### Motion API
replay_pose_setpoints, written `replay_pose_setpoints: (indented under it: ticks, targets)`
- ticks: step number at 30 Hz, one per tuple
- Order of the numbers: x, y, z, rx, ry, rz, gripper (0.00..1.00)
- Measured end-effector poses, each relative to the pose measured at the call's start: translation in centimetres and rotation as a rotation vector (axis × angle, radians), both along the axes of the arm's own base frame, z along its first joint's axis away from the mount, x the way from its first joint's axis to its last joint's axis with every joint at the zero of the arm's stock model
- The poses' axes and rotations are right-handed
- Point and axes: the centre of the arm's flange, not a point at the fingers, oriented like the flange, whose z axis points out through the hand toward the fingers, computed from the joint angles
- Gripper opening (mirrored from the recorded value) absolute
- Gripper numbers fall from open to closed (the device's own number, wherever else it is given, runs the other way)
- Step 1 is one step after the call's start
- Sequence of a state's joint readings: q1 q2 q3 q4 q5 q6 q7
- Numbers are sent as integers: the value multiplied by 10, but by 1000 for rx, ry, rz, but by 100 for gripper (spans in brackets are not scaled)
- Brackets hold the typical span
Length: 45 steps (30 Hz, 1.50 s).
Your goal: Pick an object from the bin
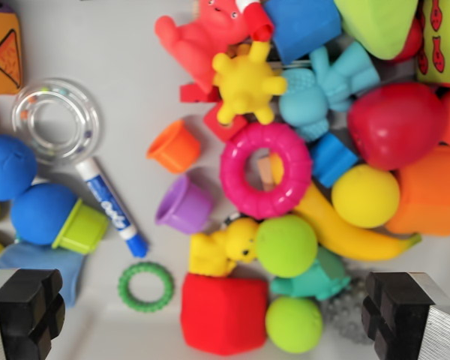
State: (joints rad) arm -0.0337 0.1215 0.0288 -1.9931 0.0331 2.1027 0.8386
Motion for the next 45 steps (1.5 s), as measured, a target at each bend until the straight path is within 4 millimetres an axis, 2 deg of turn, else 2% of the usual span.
replay_pose_setpoints:
  ticks: [19, 45]
  targets:
    - [-8, -3, -13, -2, 4, -84, 100]
    - [-30, -10, -48, -8, 7, -323, 100]
